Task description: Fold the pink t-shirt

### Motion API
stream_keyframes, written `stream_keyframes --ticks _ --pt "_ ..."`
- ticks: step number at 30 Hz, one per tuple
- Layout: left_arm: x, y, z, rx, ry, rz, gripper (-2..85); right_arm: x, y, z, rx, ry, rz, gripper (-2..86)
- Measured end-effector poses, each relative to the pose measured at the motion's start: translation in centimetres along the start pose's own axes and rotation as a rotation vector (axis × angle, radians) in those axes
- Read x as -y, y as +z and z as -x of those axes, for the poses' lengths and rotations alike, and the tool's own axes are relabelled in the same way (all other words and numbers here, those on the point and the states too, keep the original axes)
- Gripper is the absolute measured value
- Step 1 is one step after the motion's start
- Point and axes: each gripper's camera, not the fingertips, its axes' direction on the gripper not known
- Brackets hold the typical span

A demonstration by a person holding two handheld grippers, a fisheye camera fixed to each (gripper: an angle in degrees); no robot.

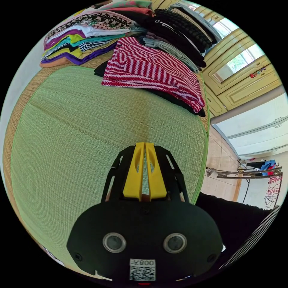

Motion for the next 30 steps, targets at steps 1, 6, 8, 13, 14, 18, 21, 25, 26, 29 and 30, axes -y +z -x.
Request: stream_keyframes --ticks 1,6,8,13,14,18,21,25,26,29,30 --pt "-0.9 -0.7 0.1 -0.010 0.002 -0.007 0.3 0.0 0.9 0.5 -0.038 0.013 0.007 6.8" --pt "-4.8 -3.6 0.4 -0.040 -0.005 -0.051 0.2 -0.9 2.6 1.1 0.012 0.058 -0.027 3.5" --pt "-7.0 -5.3 0.8 -0.079 -0.016 -0.070 0.1 -1.5 3.2 0.9 0.062 0.090 -0.037 2.5" --pt "-11.8 -9.7 2.3 -0.146 -0.096 -0.118 0.1 -3.6 3.0 1.2 0.196 0.115 -0.101 1.5" --pt "-13.2 -11.1 2.8 -0.148 -0.118 -0.141 0.1 -4.4 2.5 1.4 0.237 0.106 -0.125 1.4" --pt "-17.6 -15.7 4.4 -0.160 -0.195 -0.226 0.1 -7.7 1.2 2.8 0.427 0.049 -0.202 1.2" --pt "-21.5 -19.7 6.0 -0.181 -0.269 -0.316 0.1 -11.2 0.7 4.8 0.538 -0.013 -0.220 1.2" --pt "-27.6 -24.6 8.4 -0.279 -0.377 -0.439 0.3 -16.9 1.1 8.4 0.679 -0.088 -0.206 1.1" --pt "-29.5 -25.8 9.1 -0.315 -0.411 -0.472 0.3 -18.6 1.4 9.3 0.707 -0.099 -0.200 1.1" --pt "-34.5 -28.5 10.2 -0.365 -0.464 -0.542 0.7 -22.6 2.3 11.0 0.771 -0.104 -0.202 1.1" --pt "-35.6 -29.0 10.4 -0.376 -0.472 -0.555 0.8 -23.3 2.5 11.3 0.790 -0.105 -0.201 1.1"
